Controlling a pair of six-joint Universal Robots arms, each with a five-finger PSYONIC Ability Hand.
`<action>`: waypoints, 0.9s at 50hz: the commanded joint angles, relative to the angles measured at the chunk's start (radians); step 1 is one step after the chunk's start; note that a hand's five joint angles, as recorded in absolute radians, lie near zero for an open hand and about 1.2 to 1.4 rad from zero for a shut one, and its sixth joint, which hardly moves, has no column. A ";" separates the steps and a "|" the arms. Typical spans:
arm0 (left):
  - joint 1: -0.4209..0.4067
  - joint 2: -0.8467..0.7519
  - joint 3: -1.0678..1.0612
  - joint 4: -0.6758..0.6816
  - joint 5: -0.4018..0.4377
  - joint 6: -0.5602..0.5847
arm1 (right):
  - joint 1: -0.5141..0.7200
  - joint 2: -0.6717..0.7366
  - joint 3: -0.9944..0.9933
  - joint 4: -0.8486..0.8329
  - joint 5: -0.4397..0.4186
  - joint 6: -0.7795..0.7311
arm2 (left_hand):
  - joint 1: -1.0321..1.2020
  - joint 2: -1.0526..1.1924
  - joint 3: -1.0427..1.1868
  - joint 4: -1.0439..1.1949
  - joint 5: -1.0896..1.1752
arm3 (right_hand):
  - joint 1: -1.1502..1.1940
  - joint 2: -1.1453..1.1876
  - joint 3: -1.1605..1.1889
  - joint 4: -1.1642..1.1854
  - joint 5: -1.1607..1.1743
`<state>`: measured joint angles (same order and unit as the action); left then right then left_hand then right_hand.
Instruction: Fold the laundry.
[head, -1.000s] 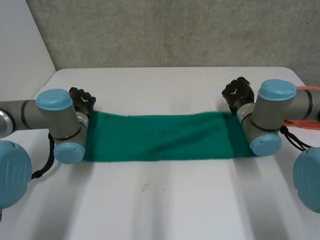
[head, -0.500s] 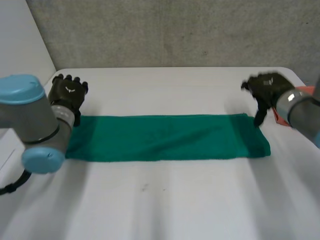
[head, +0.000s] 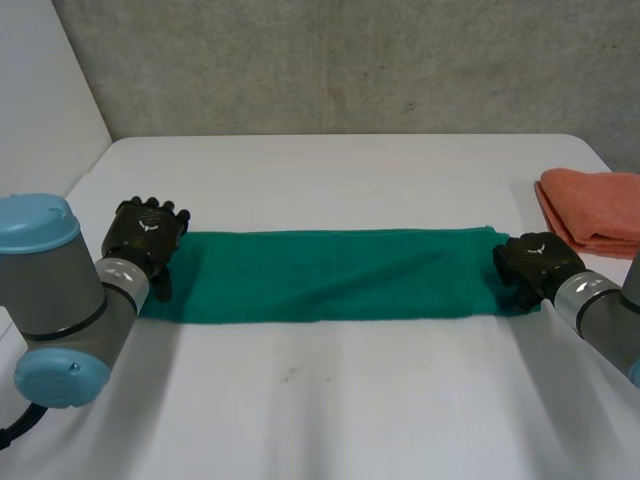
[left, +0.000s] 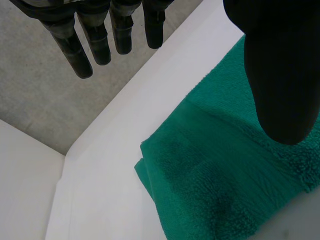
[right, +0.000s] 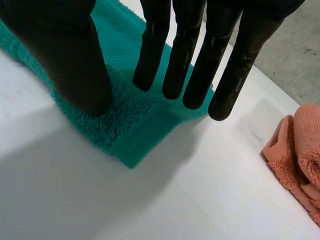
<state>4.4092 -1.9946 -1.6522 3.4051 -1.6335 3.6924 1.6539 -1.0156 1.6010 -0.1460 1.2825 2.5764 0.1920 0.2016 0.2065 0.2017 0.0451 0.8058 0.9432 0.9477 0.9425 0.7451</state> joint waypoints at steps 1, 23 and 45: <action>0.001 0.000 -0.003 0.008 0.000 0.000 | -0.008 0.029 -0.021 0.002 0.009 -0.005 | -0.014 -0.023 -0.028 -0.023 -0.041 | 0.590 0.453 0.449 0.454 0.477; 0.009 0.022 -0.012 0.008 -0.003 0.000 | -0.269 -0.078 0.091 0.135 -0.130 -0.160 | -0.014 -0.023 -0.028 -0.023 -0.041 | 0.490 0.352 0.348 0.353 0.376; 0.016 0.023 -0.023 0.011 -0.005 0.000 | -0.237 -0.084 0.080 0.039 -0.281 -0.056 | -0.014 -0.023 -0.028 -0.023 -0.041 | -0.204 -0.341 -0.346 -0.341 -0.318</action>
<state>4.4238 -1.9702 -1.6737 3.4150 -1.6381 3.6923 1.3939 -1.0999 1.6987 -0.0952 0.9959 2.5151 0.1920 0.2015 0.2065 0.2017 0.0451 0.4890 0.5582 0.5542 0.5554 0.3790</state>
